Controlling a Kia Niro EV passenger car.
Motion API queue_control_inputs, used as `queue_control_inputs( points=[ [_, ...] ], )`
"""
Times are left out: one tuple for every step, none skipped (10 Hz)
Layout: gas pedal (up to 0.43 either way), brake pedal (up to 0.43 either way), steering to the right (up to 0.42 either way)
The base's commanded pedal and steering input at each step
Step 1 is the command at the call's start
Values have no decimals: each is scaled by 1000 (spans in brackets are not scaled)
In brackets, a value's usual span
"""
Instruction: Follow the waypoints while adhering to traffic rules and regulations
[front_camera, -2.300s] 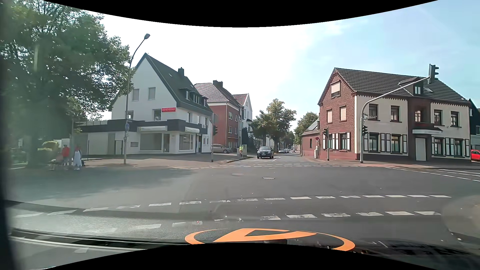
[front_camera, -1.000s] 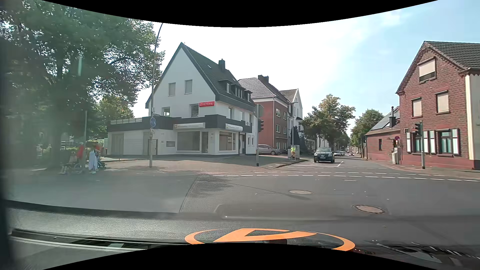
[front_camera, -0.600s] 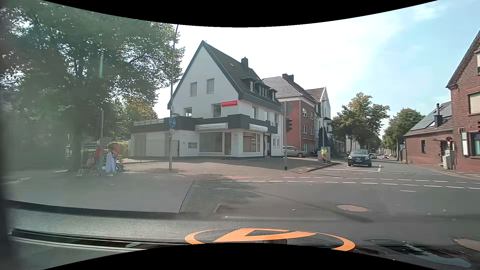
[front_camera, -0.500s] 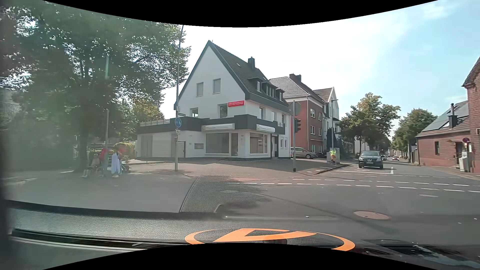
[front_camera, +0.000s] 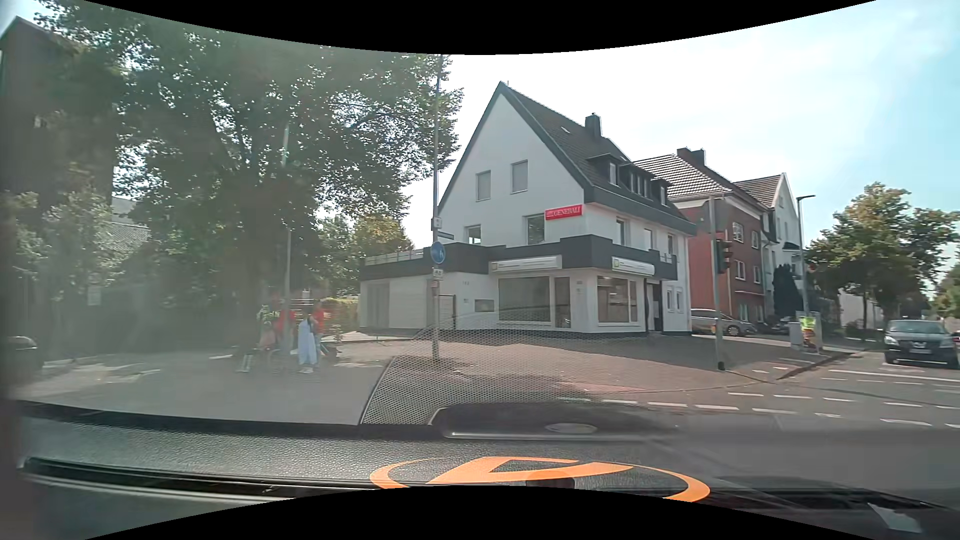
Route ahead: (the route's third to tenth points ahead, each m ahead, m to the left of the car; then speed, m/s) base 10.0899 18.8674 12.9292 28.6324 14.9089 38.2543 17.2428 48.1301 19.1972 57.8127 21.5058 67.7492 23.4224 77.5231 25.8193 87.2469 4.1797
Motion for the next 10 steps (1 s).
queue_control_inputs(
  points=[
    [138, 0, -517],
    [110, 0, -541],
    [110, 0, -552],
    [110, 0, -555],
    [110, 0, -554],
    [110, 0, -553],
    [98, 0, -553],
    [87, 0, -553],
    [79, 0, -553],
    [79, 0, -551]
  ],
)
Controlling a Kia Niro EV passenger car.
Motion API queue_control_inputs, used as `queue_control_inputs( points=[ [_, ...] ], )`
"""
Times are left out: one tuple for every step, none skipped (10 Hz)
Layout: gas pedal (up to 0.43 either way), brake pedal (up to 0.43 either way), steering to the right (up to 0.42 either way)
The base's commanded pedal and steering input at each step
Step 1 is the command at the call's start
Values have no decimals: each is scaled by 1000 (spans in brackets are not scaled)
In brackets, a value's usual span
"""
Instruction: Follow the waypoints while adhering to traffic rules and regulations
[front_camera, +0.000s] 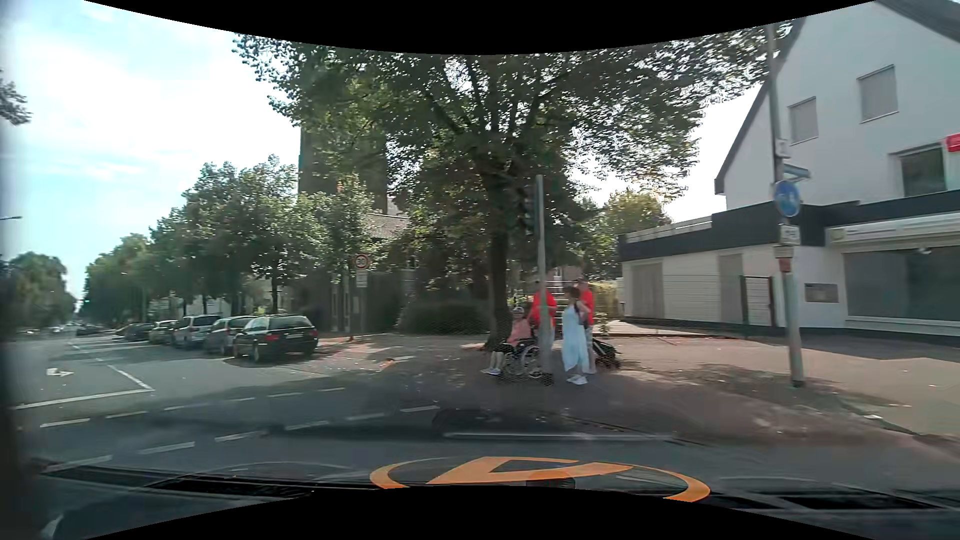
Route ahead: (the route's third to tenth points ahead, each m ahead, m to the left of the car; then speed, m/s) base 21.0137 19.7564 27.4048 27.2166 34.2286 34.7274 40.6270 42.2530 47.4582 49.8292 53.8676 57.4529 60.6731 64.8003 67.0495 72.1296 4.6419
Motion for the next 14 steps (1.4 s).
queue_control_inputs(
  points=[
    [79, 0, -536],
    [79, 0, -510],
    [79, 0, -475],
    [87, 0, -448],
    [87, 0, -402],
    [87, 0, -355],
    [87, 0, -325],
    [87, 0, -318],
    [87, 0, -316],
    [87, 0, -310],
    [87, 0, -274],
    [87, 0, -227],
    [87, 0, -195],
    [87, 0, -190]
  ],
)
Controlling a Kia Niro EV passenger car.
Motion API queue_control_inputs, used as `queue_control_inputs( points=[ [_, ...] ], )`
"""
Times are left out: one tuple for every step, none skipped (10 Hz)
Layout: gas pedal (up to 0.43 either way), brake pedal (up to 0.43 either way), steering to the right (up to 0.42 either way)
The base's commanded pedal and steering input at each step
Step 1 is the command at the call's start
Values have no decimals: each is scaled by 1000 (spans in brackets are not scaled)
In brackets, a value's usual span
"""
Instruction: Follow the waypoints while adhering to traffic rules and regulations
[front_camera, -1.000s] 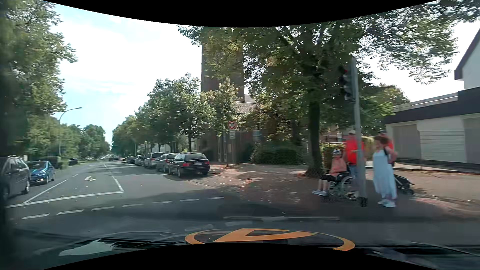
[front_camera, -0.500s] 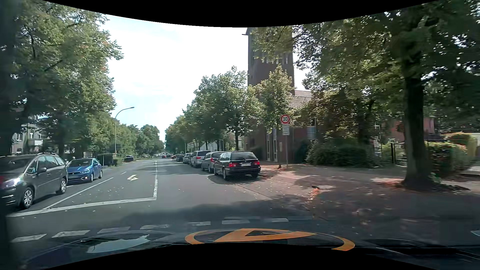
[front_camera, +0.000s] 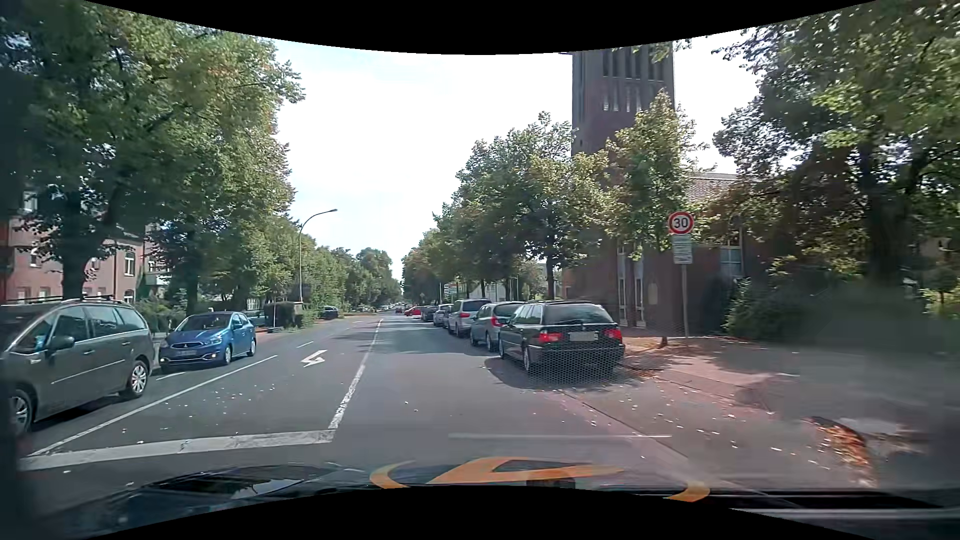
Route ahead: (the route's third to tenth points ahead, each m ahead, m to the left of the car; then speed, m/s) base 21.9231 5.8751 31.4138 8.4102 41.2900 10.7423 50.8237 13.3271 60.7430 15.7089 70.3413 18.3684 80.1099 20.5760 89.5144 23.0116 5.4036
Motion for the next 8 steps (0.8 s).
queue_control_inputs(
  points=[
    [130, 0, -191],
    [138, 0, -190],
    [138, 0, -185],
    [138, 0, -157],
    [138, 0, -132],
    [138, 0, -130],
    [138, 0, -129],
    [150, 0, -116]
  ],
)
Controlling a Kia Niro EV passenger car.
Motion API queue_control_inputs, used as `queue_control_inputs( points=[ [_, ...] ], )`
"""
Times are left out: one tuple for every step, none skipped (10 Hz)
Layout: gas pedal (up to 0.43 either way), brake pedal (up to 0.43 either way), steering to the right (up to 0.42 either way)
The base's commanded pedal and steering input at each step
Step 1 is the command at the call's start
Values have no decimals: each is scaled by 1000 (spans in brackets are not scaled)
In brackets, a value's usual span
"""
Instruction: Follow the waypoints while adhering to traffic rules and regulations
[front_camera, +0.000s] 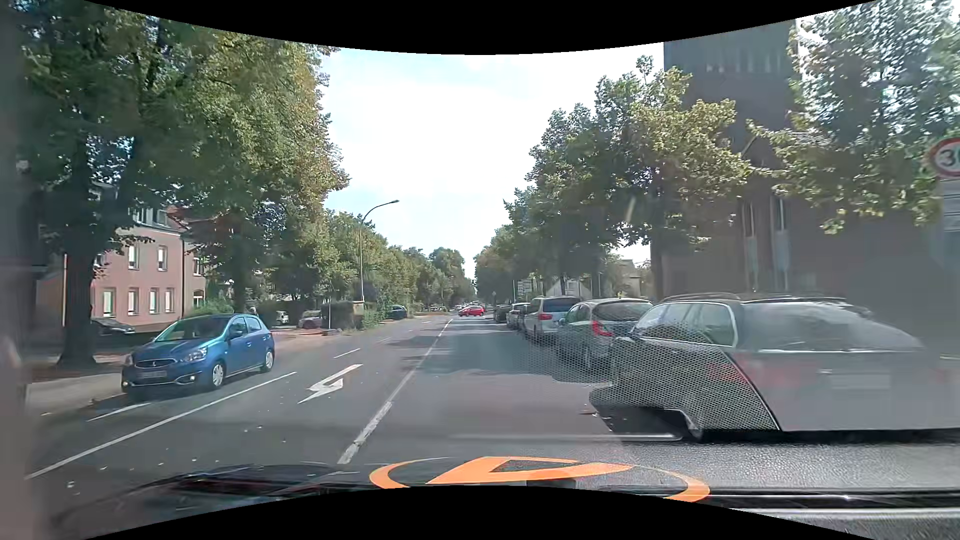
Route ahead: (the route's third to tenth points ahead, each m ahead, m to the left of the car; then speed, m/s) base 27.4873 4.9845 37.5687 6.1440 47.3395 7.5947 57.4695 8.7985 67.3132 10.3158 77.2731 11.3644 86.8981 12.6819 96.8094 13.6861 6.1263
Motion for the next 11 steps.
queue_control_inputs(
  points=[
    [150, 0, -94],
    [150, 0, -77],
    [150, 0, -72],
    [150, 0, -59],
    [150, 0, -45],
    [150, 0, -28],
    [150, 0, -16],
    [150, 0, -10],
    [150, 0, -9],
    [150, 0, -9],
    [150, 0, -9]
  ],
)
